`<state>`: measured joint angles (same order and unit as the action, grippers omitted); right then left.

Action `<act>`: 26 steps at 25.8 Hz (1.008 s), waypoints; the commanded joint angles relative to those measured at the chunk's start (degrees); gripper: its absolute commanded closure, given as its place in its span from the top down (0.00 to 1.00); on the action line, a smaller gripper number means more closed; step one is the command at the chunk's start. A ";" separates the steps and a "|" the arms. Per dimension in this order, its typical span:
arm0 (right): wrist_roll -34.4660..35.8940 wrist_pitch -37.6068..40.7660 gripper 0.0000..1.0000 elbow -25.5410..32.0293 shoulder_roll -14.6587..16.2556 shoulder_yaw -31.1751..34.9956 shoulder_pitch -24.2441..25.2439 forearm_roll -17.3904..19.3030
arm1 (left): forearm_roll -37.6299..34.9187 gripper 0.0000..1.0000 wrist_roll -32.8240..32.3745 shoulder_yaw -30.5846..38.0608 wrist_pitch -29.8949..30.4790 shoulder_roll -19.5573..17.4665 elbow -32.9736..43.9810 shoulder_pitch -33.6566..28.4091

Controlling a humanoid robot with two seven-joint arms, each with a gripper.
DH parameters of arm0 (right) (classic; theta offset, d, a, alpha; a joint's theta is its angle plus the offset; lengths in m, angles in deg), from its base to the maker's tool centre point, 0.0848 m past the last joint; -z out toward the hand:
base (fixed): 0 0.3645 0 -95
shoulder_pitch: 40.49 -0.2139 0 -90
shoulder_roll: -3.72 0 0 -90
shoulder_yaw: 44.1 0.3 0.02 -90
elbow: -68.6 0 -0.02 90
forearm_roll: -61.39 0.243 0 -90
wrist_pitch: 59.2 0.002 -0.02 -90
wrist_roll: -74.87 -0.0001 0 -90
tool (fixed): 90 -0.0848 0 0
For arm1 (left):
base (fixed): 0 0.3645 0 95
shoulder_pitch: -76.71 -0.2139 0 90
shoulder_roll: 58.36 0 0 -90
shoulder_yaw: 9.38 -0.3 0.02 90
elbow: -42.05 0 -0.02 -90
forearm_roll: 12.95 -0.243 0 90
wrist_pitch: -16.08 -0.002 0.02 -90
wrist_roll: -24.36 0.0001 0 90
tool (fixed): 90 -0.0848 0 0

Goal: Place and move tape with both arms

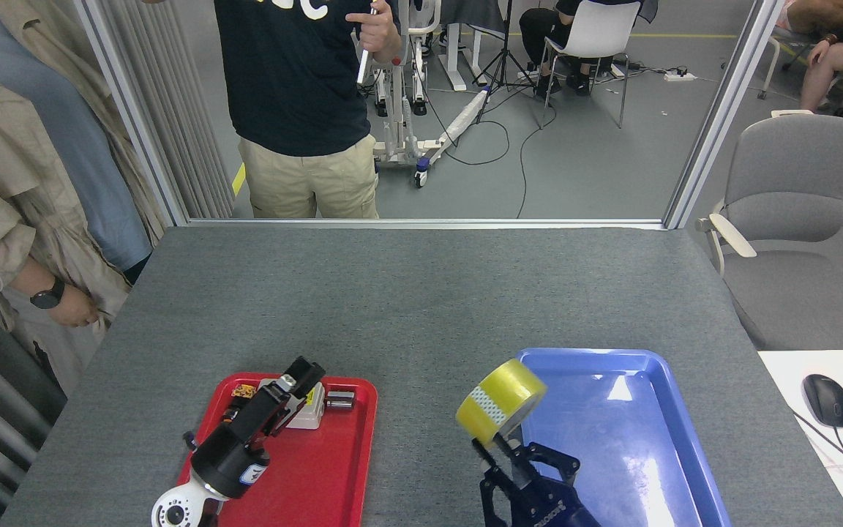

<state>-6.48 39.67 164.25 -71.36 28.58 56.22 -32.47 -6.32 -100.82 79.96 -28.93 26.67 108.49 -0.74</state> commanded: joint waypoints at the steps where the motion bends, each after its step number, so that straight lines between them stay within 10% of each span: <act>1: -3.90 -14.22 0.00 -0.90 0.20 0.36 -1.52 -1.85 | -6.88 0.99 14.70 0.66 0.01 -2.67 -0.35 -2.08; 4: -9.00 -21.69 0.00 -2.30 0.63 0.54 -2.84 -2.02 | -32.45 0.99 25.60 3.65 0.01 -4.43 0.88 -3.31; 7: -16.74 -24.16 0.00 -2.22 0.90 0.80 -3.99 -1.58 | -64.02 0.99 35.71 5.32 -16.95 -3.82 9.23 -7.18; 10: -28.69 -22.84 0.00 -1.34 3.71 2.29 -5.22 2.10 | -80.80 0.99 35.80 1.28 -36.90 -3.03 17.31 -12.01; 18: -38.36 -17.57 0.00 -0.46 7.40 5.28 -5.83 11.16 | -83.00 0.99 35.01 -0.75 -43.67 -3.38 23.82 -15.62; 26: -43.89 -13.87 0.00 -0.20 7.40 5.46 -6.97 11.77 | -82.65 0.99 36.06 -2.50 -45.78 -2.76 24.87 -16.32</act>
<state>-48.69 24.74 163.81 -63.86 34.00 49.47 -21.02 -89.03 -65.16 78.64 -73.97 23.88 133.53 -16.94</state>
